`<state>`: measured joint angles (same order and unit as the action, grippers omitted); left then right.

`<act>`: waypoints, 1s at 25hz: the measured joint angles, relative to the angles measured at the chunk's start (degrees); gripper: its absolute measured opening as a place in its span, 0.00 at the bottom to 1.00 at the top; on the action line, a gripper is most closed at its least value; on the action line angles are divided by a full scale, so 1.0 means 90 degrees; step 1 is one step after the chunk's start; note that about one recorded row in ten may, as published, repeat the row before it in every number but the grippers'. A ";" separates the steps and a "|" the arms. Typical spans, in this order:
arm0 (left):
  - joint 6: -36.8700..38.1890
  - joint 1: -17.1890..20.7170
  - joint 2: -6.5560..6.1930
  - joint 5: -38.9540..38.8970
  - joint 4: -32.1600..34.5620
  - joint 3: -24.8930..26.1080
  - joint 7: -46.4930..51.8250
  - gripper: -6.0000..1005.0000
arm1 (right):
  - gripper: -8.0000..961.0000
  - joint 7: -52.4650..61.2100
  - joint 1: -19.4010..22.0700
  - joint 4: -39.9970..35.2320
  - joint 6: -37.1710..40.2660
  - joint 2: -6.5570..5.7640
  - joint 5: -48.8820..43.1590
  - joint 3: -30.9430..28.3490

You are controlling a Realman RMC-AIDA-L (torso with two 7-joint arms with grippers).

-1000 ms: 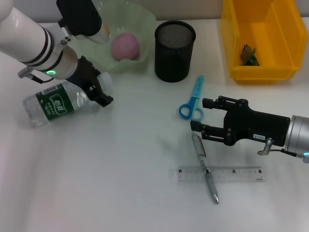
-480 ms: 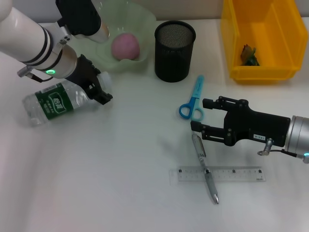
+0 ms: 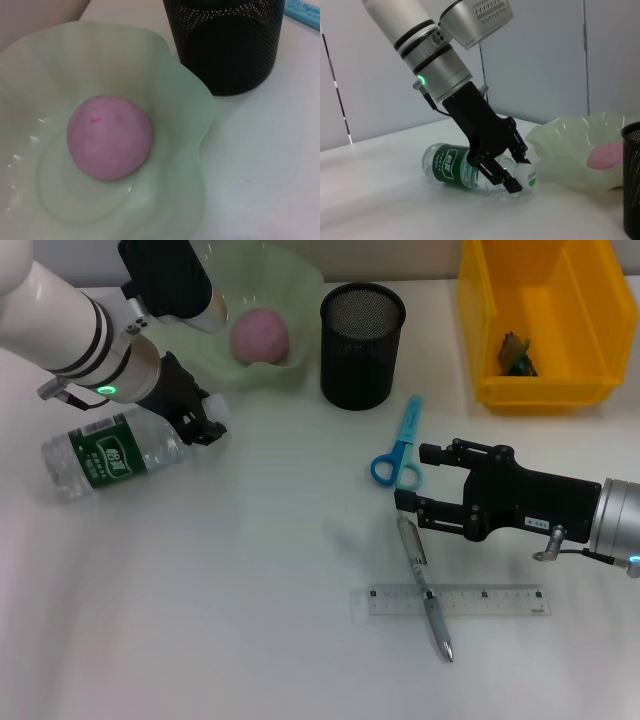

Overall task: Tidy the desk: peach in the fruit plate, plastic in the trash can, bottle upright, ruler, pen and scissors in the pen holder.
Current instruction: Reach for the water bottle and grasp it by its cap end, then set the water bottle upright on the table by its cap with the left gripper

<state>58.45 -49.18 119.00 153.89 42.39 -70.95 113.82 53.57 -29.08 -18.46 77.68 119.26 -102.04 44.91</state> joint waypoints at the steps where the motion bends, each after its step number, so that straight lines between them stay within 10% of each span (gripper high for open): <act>1: -0.0005 0.0000 -0.0002 0.0000 0.0000 -0.0025 0.0000 0.56 | 0.75 0.0000 -0.0001 0.0000 0.0000 0.0000 0.0000 0.0000; 25: 0.0514 0.0016 -0.0010 -0.0119 0.0247 -0.0063 0.0005 0.43 | 0.75 0.0035 -0.0040 0.0000 0.0014 0.0000 0.0020 -0.0010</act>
<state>63.07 -49.04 118.91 152.82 44.61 -71.51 113.86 53.88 -29.44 -18.46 77.80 119.26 -101.86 44.82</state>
